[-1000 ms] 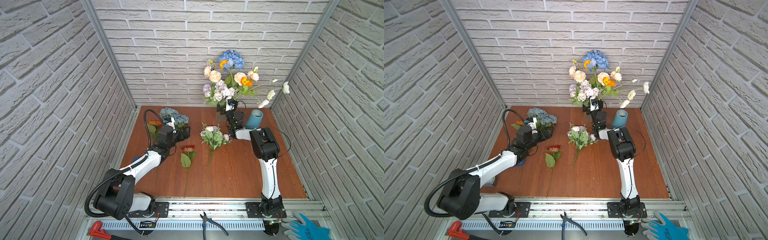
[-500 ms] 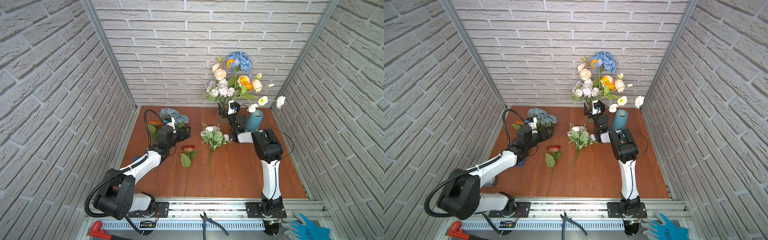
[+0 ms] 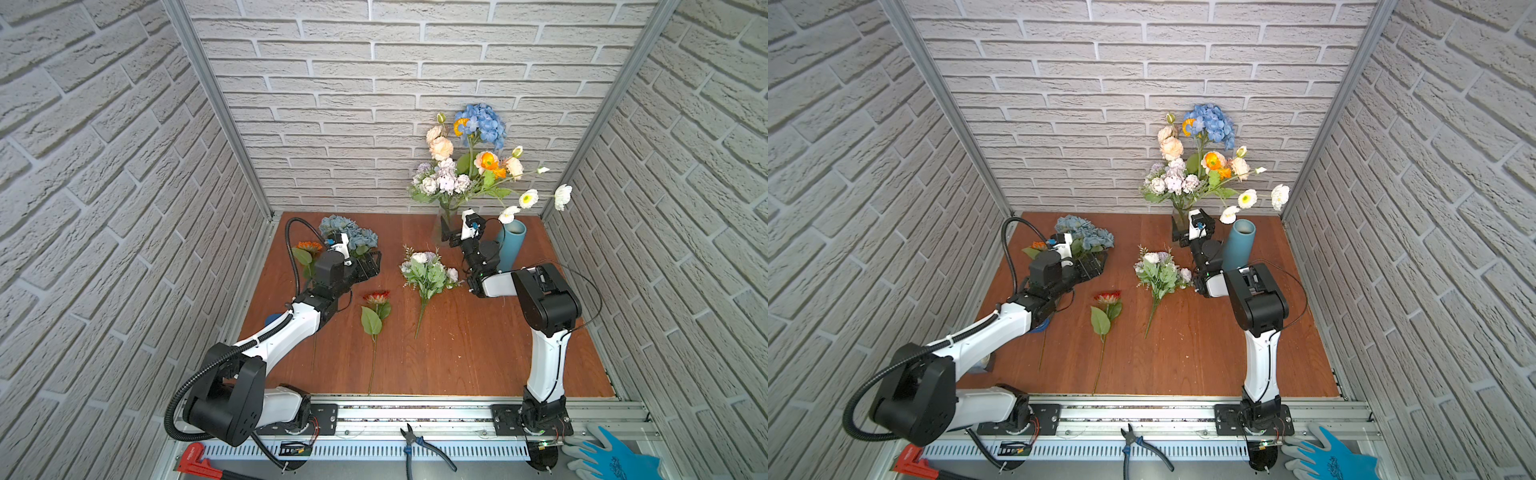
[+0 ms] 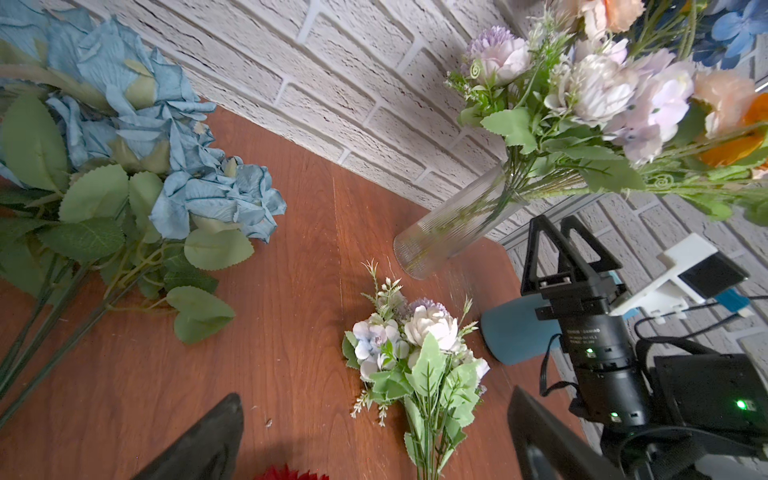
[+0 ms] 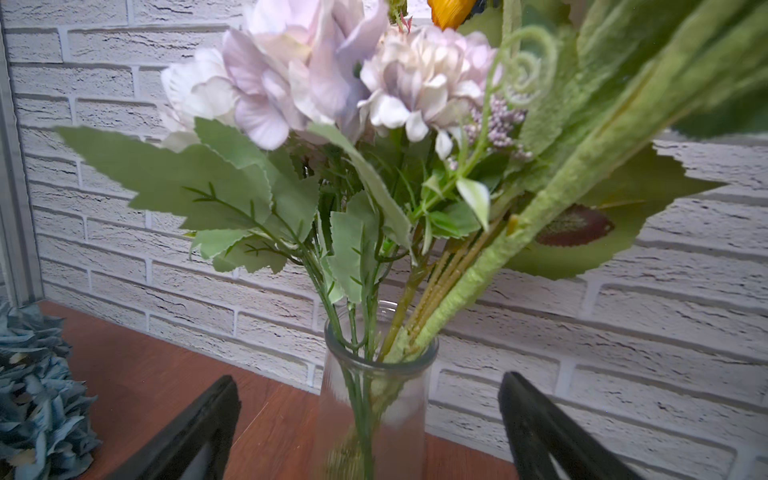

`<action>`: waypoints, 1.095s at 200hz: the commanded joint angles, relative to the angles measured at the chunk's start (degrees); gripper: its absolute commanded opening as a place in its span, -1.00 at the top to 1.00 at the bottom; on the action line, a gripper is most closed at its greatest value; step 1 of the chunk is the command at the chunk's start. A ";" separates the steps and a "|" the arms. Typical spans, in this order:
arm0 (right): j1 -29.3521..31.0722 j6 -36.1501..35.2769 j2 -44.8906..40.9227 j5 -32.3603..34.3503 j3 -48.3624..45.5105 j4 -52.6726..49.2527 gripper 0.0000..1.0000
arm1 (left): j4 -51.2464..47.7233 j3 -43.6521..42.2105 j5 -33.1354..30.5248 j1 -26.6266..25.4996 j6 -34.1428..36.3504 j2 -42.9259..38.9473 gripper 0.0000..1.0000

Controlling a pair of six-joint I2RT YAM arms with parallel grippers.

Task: Arrange the flowers into the vase
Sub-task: 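Release the glass vase and draw the right gripper back, then move the right gripper over the teal vase beside the glass vase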

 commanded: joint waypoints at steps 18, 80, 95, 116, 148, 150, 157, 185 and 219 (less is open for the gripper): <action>0.82 1.29 -8.35 0.51 -7.72 3.30 -0.96 | 3.18 -0.76 0.00 -0.26 0.31 -2.20 -0.96; 3.23 5.24 -25.29 2.57 -24.22 -5.78 -0.96 | 6.49 1.65 1.66 -0.99 1.47 0.81 -0.97; 3.78 5.61 -32.10 4.03 -26.53 -13.16 -0.96 | 7.75 2.35 2.06 -1.57 1.38 1.90 -0.97; 3.70 7.93 -41.66 6.77 -27.83 -29.19 -0.97 | 8.70 3.06 2.02 -2.58 1.54 2.90 -0.97; 3.53 10.81 -53.45 12.16 -17.27 -70.94 -1.00 | 9.04 3.74 2.14 -3.25 1.72 3.72 -0.97; 3.53 11.01 -53.88 12.72 -16.70 -72.73 -1.00 | 9.00 3.75 2.14 -3.30 1.73 3.76 -0.97; 3.35 11.50 -55.13 14.30 -15.01 -77.97 -1.00 | 8.99 3.84 2.20 -3.39 1.78 3.90 -0.96; 1.86 11.66 -59.63 18.09 -13.58 -87.39 -1.00 | 9.38 4.22 2.79 -3.54 1.73 4.66 -0.97; -3.75 12.01 -61.42 19.30 -11.01 -94.47 -1.00 | 10.22 4.39 3.49 -3.60 1.29 5.37 -0.96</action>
